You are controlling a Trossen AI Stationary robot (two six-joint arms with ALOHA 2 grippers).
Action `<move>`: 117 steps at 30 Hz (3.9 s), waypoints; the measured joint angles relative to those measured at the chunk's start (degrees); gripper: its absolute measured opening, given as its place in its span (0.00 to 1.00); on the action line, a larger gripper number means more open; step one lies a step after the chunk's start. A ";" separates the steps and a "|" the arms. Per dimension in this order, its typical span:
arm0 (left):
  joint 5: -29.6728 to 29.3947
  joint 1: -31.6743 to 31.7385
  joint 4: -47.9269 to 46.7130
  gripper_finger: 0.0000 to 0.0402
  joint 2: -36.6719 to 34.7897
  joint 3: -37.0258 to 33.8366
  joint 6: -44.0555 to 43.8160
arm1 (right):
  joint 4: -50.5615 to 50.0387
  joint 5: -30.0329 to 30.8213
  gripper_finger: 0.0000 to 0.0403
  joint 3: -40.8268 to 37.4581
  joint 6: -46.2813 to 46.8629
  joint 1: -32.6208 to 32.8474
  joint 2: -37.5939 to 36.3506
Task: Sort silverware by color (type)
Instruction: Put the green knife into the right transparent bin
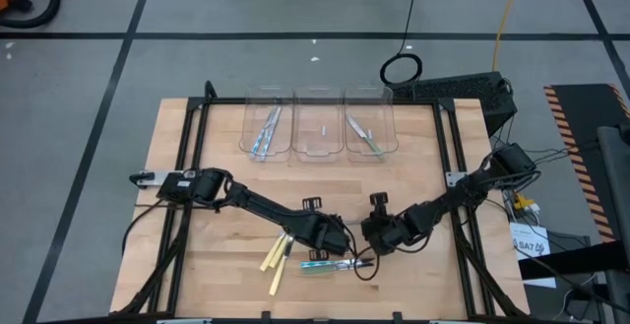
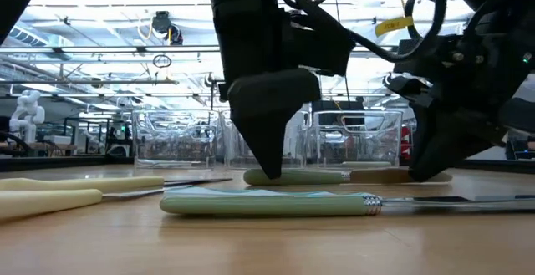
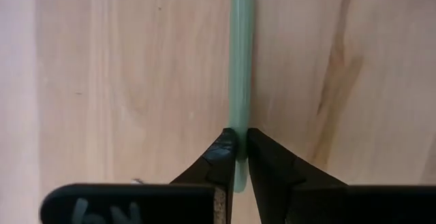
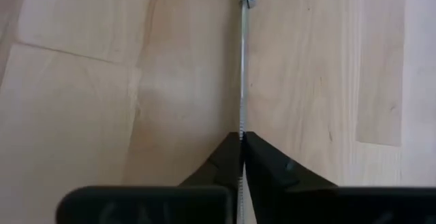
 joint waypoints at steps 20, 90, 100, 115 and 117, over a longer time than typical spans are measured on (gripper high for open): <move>-17.75 -7.55 -7.31 0.30 -0.13 4.44 2.03 | -2.70 -10.28 0.01 -0.04 0.78 -1.20 -4.17; -5.99 -6.08 16.56 0.30 2.27 -1.31 -4.40 | -2.57 -10.61 0.01 0.07 2.42 0.79 -4.28; -6.20 -6.03 16.87 0.30 2.58 -1.31 -4.06 | -2.58 -10.59 0.01 0.07 1.73 0.79 -4.28; -6.49 -8.28 10.18 0.30 2.24 4.44 -2.95 | -2.26 -10.57 0.01 0.04 1.52 0.83 -4.26; -7.47 -8.31 9.07 0.30 2.03 5.61 -2.95 | -2.29 -10.57 0.01 0.04 1.51 0.83 -4.26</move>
